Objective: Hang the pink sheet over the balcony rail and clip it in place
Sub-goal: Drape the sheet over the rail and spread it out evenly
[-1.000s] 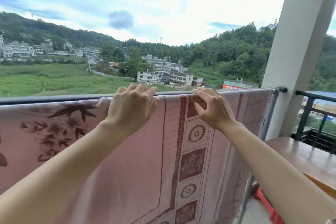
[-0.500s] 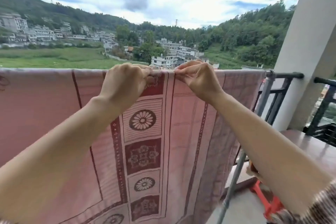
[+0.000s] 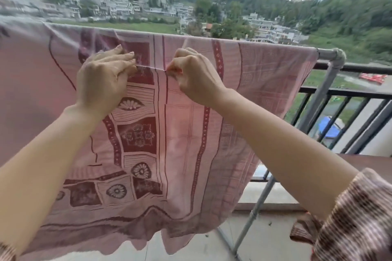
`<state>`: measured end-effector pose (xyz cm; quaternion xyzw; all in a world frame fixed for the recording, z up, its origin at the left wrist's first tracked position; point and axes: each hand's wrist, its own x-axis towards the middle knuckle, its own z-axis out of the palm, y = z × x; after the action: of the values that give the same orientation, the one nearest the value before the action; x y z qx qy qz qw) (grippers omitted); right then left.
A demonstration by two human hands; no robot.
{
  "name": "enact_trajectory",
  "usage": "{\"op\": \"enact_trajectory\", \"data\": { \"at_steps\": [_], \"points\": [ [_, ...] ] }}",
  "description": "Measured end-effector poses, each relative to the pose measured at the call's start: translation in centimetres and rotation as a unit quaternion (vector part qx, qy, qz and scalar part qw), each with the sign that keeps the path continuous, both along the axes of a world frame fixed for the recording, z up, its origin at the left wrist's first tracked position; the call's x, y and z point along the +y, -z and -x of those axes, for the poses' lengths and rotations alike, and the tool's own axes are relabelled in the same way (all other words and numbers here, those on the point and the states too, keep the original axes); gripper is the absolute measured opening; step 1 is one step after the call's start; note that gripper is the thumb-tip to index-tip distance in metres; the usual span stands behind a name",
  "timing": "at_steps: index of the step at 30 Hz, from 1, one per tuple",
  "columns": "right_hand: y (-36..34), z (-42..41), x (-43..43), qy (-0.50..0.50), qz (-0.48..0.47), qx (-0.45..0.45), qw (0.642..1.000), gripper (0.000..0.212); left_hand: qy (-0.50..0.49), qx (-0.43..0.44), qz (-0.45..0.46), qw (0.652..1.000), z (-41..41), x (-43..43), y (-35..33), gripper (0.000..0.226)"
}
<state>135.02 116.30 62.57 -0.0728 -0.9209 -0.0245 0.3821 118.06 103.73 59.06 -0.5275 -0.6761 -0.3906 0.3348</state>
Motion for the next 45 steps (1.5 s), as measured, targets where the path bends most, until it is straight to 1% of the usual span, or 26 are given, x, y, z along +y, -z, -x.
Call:
{"op": "enact_trajectory", "data": {
  "at_steps": [2, 3, 4, 7, 9, 12, 15, 17, 18, 20, 21, 23, 25, 27, 29, 32, 34, 36, 37, 38, 40, 42, 43, 45],
  "points": [
    [0.7, -1.5, 0.7, -0.001, -0.024, -0.036, 0.999, 0.015, -0.028, -0.013, -0.002, 1.0, -1.0, 0.2, 0.2, 0.03],
    [1.0, -2.6, 1.5, 0.006, -0.02, -0.035, 0.999, 0.016, -0.037, -0.011, -0.002, 0.999, -1.7, 0.5, 0.1, 0.03],
    [1.2, -3.8, 2.5, 0.017, 0.003, -0.015, 1.0, 0.016, -0.041, -0.005, 0.002, 0.999, -2.6, 1.0, 0.0, 0.031],
    [0.9, -8.1, 6.0, 0.063, 0.107, 0.099, 0.987, 0.015, -0.017, 0.007, 0.017, 1.0, -6.2, 3.7, -0.9, 0.039],
    [0.4, -11.1, 7.9, 0.105, 0.13, 0.131, 0.977, 0.015, 0.008, 0.02, 0.034, 0.999, -8.8, 6.5, -1.6, 0.042],
    [-1.0, -15.2, 10.6, 0.149, 0.112, 0.145, 0.972, 0.016, 0.045, 0.039, 0.044, 0.997, -12.6, 11.0, -2.7, 0.043],
    [-4.1, -18.9, 14.0, 0.198, 0.093, 0.166, 0.962, 0.021, 0.082, 0.071, 0.038, 0.993, -16.3, 15.6, -4.1, 0.041],
    [-6.4, -20.8, 16.1, 0.217, 0.132, 0.157, 0.954, 0.023, 0.093, 0.078, 0.036, 0.992, -18.3, 18.3, -5.1, 0.04],
    [-7.3, -21.7, 17.1, 0.22, 0.168, 0.134, 0.952, 0.022, 0.095, 0.077, 0.04, 0.992, -19.2, 19.5, -5.6, 0.04],
    [-8.5, -23.2, 19.3, 0.19, 0.268, 0.064, 0.942, 0.015, 0.099, 0.069, 0.066, 0.991, -20.9, 21.6, -6.1, 0.04],
    [-8.8, -24.0, 20.6, 0.167, 0.316, 0.031, 0.933, 0.017, 0.096, 0.069, 0.087, 0.989, -21.8, 22.6, -6.2, 0.04],
    [-8.9, -25.1, 23.6, 0.147, 0.374, -0.028, 0.915, 0.026, 0.082, 0.084, 0.113, 0.987, -23.0, 24.1, -6.3, 0.039],
    [-8.8, -25.8, 26.7, 0.113, 0.441, -0.057, 0.888, 0.026, 0.073, 0.095, 0.101, 0.988, -23.7, 25.2, -6.3, 0.039],
    [-8.1, -26.1, 29.7, 0.039, 0.527, -0.074, 0.846, 0.024, 0.074, 0.091, 0.068, 0.991, -24.0, 25.7, -5.9, 0.04],
    [-7.1, -26.0, 32.7, -0.035, 0.57, -0.097, 0.815, 0.027, 0.071, 0.086, 0.028, 0.993, -24.2, 26.1, -5.3, 0.037],
    [-5.2, -24.6, 36.6, -0.118, 0.603, -0.111, 0.781, 0.027, 0.068, 0.081, -0.043, 0.993, -24.5, 26.9, -4.3, 0.03],
    [-3.7, -23.0, 38.5, -0.156, 0.606, -0.133, 0.769, 0.023, 0.064, 0.07, -0.089, 0.991, -25.0, 27.7, -3.5, 0.028],
    [-2.1, -21.6, 39.5, -0.201, 0.61, -0.179, 0.746, 0.032, 0.043, 0.052, -0.14, 0.988, -25.9, 28.6, -2.8, 0.027],
    [-1.3, -21.1, 39.6, -0.224, 0.598, -0.216, 0.738, 0.04, 0.026, 0.042, -0.164, 0.985, -26.5, 29.0, -2.4, 0.027],
    [-0.6, -20.7, 39.7, -0.241, 0.574, -0.257, 0.74, 0.048, 0.007, 0.029, -0.181, 0.983, -27.1, 29.3, -2.1, 0.027],
    [0.4, -20.4, 39.4, -0.26, 0.529, -0.311, 0.745, 0.055, -0.034, -0.004, -0.171, 0.985, -28.7, 29.5, -1.6, 0.032],
    [1.1, -20.2, 39.1, -0.273, 0.515, -0.327, 0.744, 0.057, -0.076, -0.058, -0.131, 0.987, -30.6, 29.5, -1.2, 0.043],
    [1.2, -20.1, 38.8, -0.287, 0.515, -0.336, 0.735, 0.056, -0.095, -0.077, -0.113, 0.986, -31.6, 29.5, -1.2, 0.048],
    [1.5, -19.3, 38.2, -0.313, 0.521, -0.364, 0.705, 0.052, -0.127, -0.08, -0.088, 0.985, -33.4, 29.5, -1.0, 0.054]
  ]
}}
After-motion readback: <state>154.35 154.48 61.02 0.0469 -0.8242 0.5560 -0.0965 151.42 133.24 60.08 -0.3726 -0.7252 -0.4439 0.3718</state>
